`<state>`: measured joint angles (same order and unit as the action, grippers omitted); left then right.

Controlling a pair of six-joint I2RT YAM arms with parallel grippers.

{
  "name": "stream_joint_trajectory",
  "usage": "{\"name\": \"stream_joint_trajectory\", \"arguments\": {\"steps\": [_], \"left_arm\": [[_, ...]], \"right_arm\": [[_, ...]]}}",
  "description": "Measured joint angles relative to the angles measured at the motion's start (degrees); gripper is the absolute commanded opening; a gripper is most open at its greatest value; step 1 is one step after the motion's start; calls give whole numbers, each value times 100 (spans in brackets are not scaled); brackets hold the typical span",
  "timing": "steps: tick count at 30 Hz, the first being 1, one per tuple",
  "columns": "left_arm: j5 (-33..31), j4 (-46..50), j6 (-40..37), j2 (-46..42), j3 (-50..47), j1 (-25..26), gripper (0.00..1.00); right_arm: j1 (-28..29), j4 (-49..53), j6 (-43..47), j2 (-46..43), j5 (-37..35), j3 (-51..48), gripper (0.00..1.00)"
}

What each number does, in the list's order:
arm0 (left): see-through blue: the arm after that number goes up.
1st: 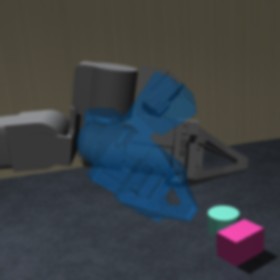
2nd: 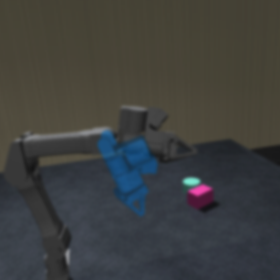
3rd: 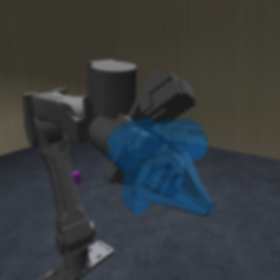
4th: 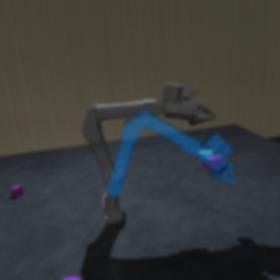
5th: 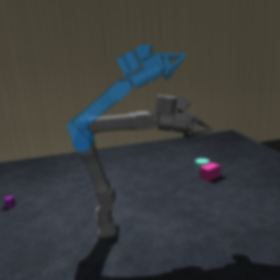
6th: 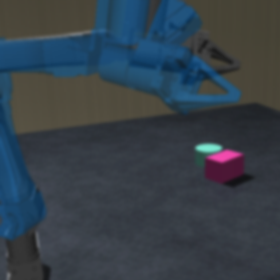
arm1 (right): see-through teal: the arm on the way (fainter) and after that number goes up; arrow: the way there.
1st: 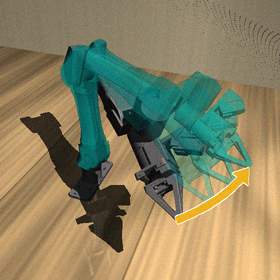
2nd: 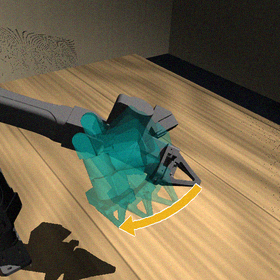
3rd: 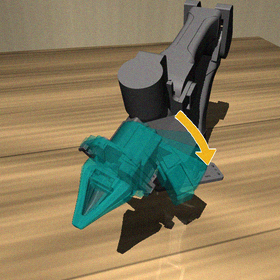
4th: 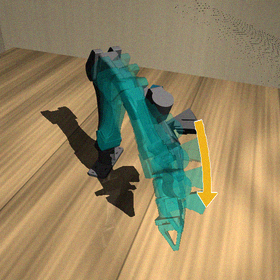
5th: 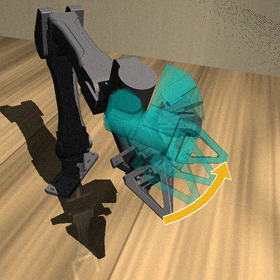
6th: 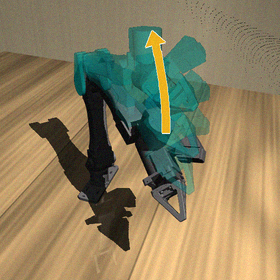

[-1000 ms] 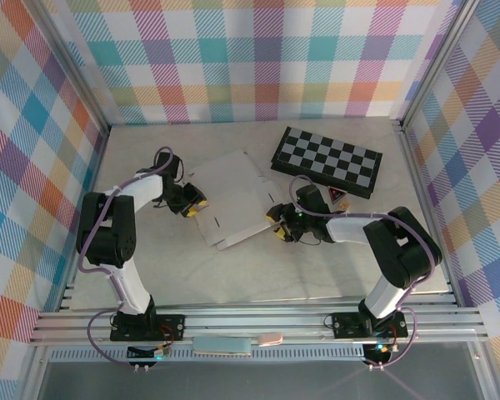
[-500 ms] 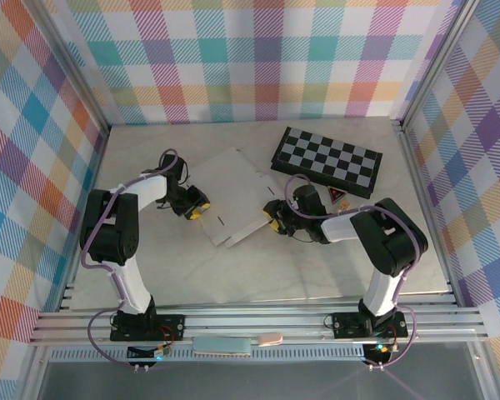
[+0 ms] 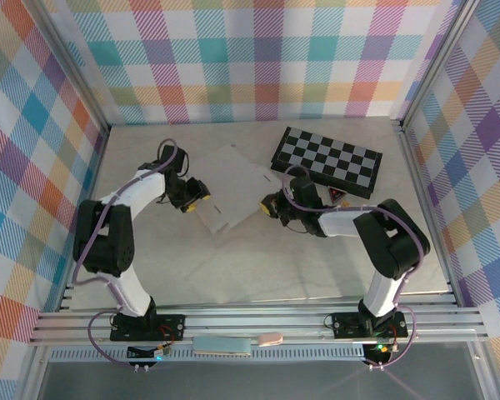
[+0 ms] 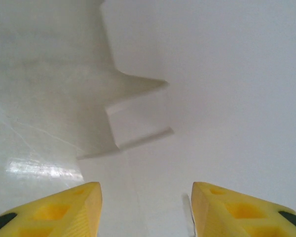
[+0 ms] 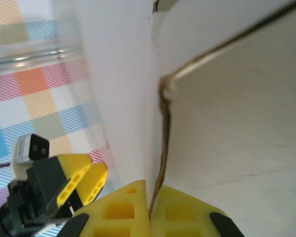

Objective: Fold the paper box

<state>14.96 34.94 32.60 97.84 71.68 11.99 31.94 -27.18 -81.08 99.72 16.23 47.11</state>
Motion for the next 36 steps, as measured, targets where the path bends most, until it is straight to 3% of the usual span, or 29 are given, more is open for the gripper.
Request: {"name": "stream_joint_trajectory", "arguments": {"steps": [7,10,14,17,23,32,36], "left_arm": [[-1239,-260,-1113,-1698,509,1355,48],[-1510,-686,-1886,-2444,116,1912,50],[-1864,-1091,-2892,-3377,-638,2214,57],[-2044,-1202,-3589,-3803,-979,2240,66],[-2538,-1482,-4723,-3974,-1499,2205,71],[-2256,-2170,-5178,-3206,-1547,1366,70],[-2006,-2218,-5276,-2905,-1412,1224,68]], "right_arm": [[-7,1585,-367,-334,-304,1641,0],[-35,2594,-538,-310,-365,2527,0],[-48,3783,-728,-109,-385,3755,0],[-50,4411,-833,59,-380,4393,0],[-55,5431,-872,439,-363,5362,0],[-55,6236,-852,579,-223,5982,0],[-55,6417,-846,579,-175,6028,0]]}}
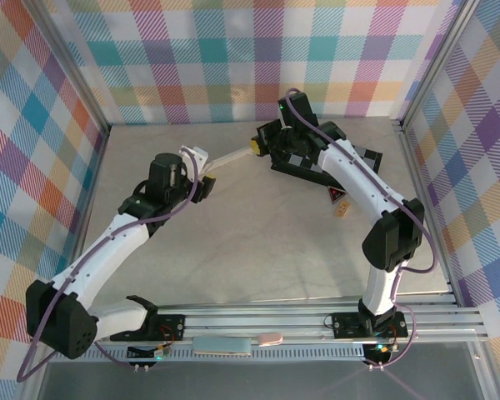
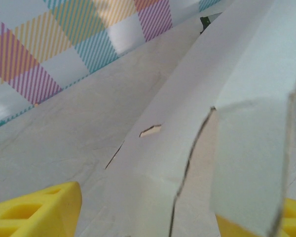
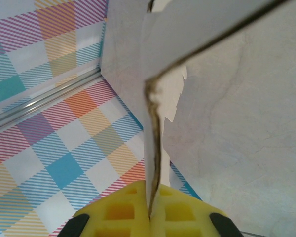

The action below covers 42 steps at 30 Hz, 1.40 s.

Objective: Fold the paper box

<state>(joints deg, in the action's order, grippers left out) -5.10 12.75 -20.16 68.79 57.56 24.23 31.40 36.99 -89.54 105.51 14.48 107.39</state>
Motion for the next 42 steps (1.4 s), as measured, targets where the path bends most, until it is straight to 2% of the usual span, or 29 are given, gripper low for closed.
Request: {"name": "stream_joint_trajectory", "arguments": {"steps": [3,5,10,12,14,19,22,28,33,38,42], "left_arm": [[72,-72,-48,190,125,0,64],[122,-94,-44,280,214,0,55],[341,-66,-20,498,549,0,11],[411,-35,-37,520,625,2,1],[470,-2,-79,518,636,20,0],[555,68,57,476,734,66,0],[660,229,409,396,929,57,0],[1674,872,1580,490,1891,-192,0],[2761,1486,2319,1117,2741,-291,0],[3156,2199,2444,1729,2675,-306,0],[3174,2581,2229,2201,2658,-321,0]], "right_arm": [[-31,114,0,11,59,52,0],[-33,153,0,31,105,114,0],[-33,179,-2,66,136,229,0],[-57,175,-4,96,155,308,0],[-83,170,0,140,179,455,2],[-203,339,323,275,201,975,57],[-302,389,774,251,46,1309,70],[-579,402,1718,-374,-684,1488,75],[-782,555,2118,-1113,-1340,1574,75],[-848,686,2020,-1685,-1731,1209,70],[-713,603,1582,-2076,-1816,24,68]]}}
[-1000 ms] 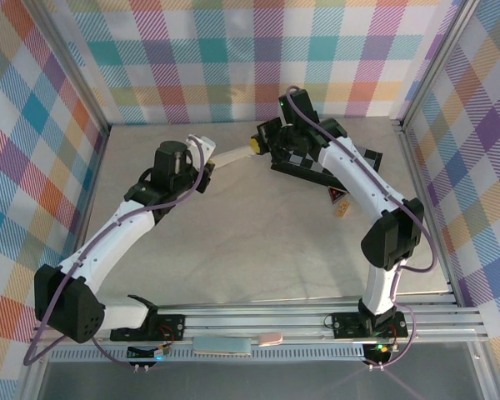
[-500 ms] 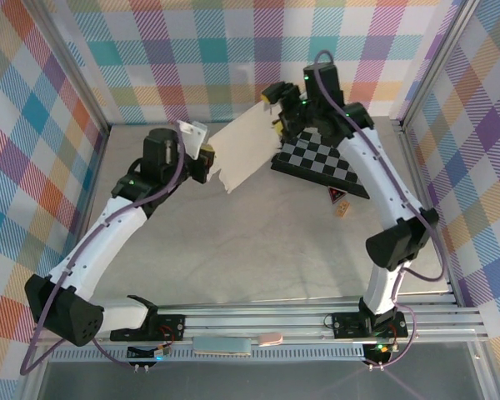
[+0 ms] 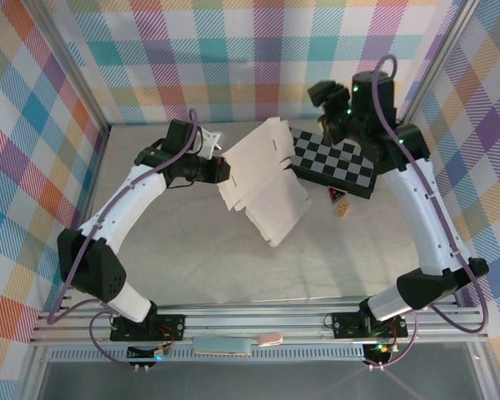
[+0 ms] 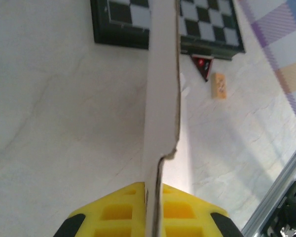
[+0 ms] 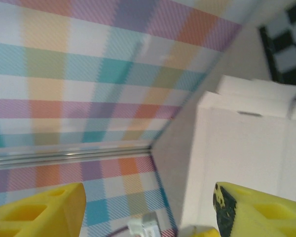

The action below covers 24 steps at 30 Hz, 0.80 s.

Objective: Fold the paper box

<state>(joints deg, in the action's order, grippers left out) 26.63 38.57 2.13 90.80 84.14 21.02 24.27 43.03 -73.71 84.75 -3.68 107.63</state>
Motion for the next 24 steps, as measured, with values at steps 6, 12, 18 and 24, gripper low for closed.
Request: {"name": "stream_joint_trajectory", "arguments": {"steps": [6,12,18,24], "left_arm": [[11,195,-531,682,2,-15,0],[-31,125,-1064,820,-127,-15,0],[-44,20,-1405,820,-160,46,0],[-118,9,-1565,820,-240,74,0]], "right_arm": [[361,-247,-837,-4,-9,-1714,65],[509,-577,-1423,332,179,-2151,63],[599,-981,-1799,861,330,-2063,61],[658,-1091,-2068,1530,573,-1714,57]]}}
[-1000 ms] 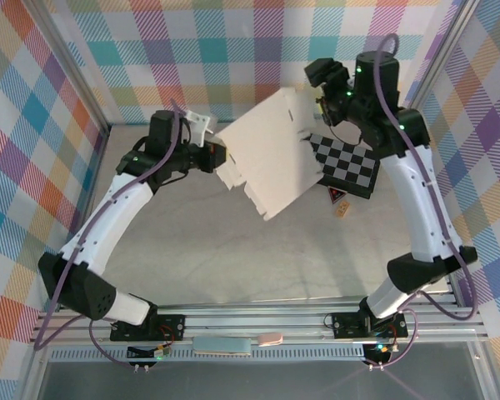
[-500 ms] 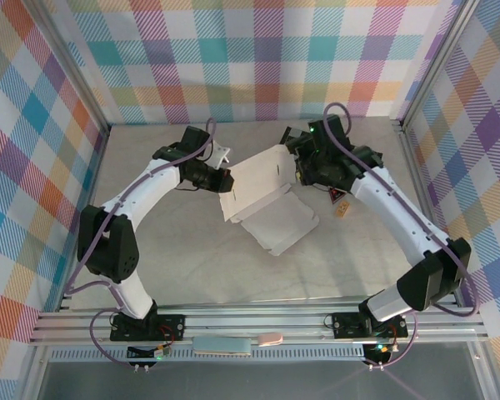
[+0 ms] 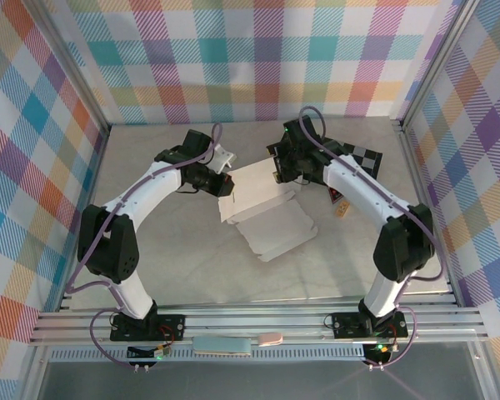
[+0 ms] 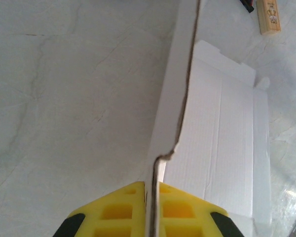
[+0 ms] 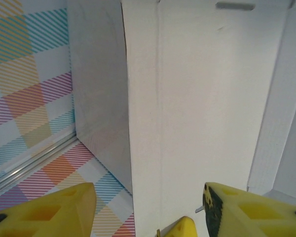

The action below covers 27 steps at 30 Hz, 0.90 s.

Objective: Fold the paper box

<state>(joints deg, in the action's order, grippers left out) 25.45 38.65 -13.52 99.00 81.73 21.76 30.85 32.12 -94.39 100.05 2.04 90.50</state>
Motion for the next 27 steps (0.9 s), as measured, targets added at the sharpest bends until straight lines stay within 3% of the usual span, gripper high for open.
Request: {"name": "stream_joint_trajectory", "arguments": {"steps": [8,27], "left_arm": [[-111,-2,-164,0,-2,70,0],[-304,22,-286,0,0,144,0]], "right_arm": [[20,101,-240,638,339,601,44],[35,398,-396,1102,730,798,27]]}}
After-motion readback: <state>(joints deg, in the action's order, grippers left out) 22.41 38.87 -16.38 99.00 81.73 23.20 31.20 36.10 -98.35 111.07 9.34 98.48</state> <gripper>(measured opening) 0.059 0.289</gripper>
